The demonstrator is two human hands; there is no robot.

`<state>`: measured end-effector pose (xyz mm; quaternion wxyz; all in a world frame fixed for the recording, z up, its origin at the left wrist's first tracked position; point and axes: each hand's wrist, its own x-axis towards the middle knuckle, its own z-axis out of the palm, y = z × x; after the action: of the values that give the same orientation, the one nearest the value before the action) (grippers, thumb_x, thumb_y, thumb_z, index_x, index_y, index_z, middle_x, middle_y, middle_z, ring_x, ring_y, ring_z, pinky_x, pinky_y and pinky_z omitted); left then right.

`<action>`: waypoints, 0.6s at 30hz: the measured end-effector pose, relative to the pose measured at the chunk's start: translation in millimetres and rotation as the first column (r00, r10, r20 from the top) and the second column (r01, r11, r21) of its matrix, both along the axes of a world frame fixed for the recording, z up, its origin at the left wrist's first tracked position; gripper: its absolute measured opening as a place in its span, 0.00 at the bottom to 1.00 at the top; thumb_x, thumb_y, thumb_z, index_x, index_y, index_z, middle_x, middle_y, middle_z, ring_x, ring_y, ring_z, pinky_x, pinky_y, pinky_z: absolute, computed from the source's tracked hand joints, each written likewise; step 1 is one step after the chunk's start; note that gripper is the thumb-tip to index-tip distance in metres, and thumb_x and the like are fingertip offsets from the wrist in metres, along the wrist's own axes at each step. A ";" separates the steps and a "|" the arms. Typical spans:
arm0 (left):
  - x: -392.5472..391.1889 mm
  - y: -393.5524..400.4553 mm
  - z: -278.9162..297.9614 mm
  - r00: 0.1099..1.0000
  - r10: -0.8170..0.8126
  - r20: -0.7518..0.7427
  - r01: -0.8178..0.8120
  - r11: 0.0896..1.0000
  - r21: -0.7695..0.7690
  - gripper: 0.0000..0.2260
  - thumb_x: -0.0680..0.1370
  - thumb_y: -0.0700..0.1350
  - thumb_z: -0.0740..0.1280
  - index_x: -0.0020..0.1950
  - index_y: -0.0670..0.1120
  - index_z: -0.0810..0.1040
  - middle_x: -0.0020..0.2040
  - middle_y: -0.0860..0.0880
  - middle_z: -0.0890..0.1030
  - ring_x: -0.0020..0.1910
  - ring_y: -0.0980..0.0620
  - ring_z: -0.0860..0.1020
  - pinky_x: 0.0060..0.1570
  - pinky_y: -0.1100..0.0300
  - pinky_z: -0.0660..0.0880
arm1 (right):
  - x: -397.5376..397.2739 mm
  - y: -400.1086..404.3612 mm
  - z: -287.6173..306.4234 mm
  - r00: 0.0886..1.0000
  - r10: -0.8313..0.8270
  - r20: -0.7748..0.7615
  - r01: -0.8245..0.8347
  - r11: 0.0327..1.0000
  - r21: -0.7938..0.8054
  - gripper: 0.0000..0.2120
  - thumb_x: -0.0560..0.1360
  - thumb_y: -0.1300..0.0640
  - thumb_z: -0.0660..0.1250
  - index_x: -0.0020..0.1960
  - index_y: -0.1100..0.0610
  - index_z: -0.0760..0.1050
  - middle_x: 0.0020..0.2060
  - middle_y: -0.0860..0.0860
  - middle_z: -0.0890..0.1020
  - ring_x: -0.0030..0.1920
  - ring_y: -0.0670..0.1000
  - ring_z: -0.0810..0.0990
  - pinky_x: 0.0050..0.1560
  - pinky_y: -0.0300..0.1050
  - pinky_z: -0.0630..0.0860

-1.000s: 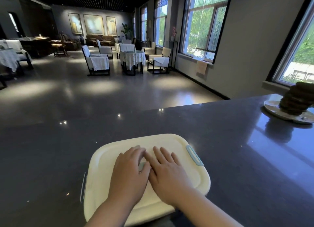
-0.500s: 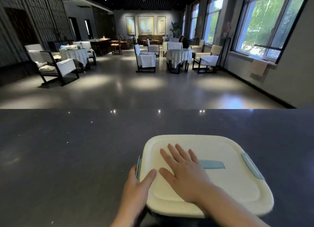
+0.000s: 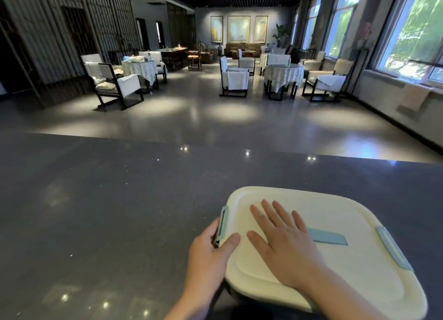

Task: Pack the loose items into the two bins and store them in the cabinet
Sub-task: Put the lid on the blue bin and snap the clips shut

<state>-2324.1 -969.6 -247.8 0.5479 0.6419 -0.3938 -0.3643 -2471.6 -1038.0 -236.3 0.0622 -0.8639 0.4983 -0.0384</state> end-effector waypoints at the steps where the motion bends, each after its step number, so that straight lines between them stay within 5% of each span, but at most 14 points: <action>1: 0.4 -0.2 -0.8 1.000 -0.007 0.023 0.007 1.000 0.002 0.18 0.74 0.41 0.70 0.62 0.56 0.77 0.47 0.63 0.83 0.45 0.65 0.81 0.42 0.73 0.73 | 0.0 0.1 0.0 1.000 -0.002 -0.001 0.002 1.000 0.004 0.38 0.68 0.33 0.27 0.77 0.41 0.36 0.77 0.44 0.39 0.77 0.48 0.35 0.75 0.52 0.37; 9: 1.7 0.3 2.0 0.956 -0.048 0.290 0.034 0.998 0.054 0.21 0.76 0.49 0.68 0.69 0.56 0.71 0.38 0.70 0.76 0.38 0.79 0.73 0.36 0.80 0.67 | 0.0 1.6 3.6 1.000 -0.004 0.011 0.003 0.999 0.034 0.37 0.70 0.33 0.30 0.77 0.42 0.37 0.77 0.45 0.38 0.76 0.48 0.34 0.75 0.52 0.35; 13: 3.8 0.0 2.6 0.933 -0.054 0.355 0.025 0.996 0.084 0.23 0.76 0.53 0.67 0.71 0.57 0.69 0.37 0.63 0.75 0.34 0.66 0.73 0.37 0.77 0.68 | 0.5 2.0 2.6 1.000 -0.005 0.015 0.004 0.999 0.034 0.37 0.69 0.33 0.30 0.77 0.42 0.37 0.77 0.45 0.38 0.77 0.49 0.34 0.75 0.53 0.35; 18: 5.6 -1.5 0.1 0.910 -0.058 0.411 0.022 0.995 0.092 0.24 0.75 0.56 0.66 0.71 0.58 0.69 0.45 0.64 0.80 0.39 0.67 0.76 0.42 0.71 0.73 | -0.1 1.3 2.7 1.000 -0.008 0.013 0.007 0.999 0.038 0.38 0.68 0.32 0.29 0.77 0.41 0.36 0.77 0.44 0.38 0.76 0.49 0.34 0.74 0.53 0.35</action>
<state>-2318.5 -971.1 -247.7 0.4168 0.7190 -0.4978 -0.2482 -2471.7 -1036.7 -233.6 0.0817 -0.8604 0.5018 -0.0350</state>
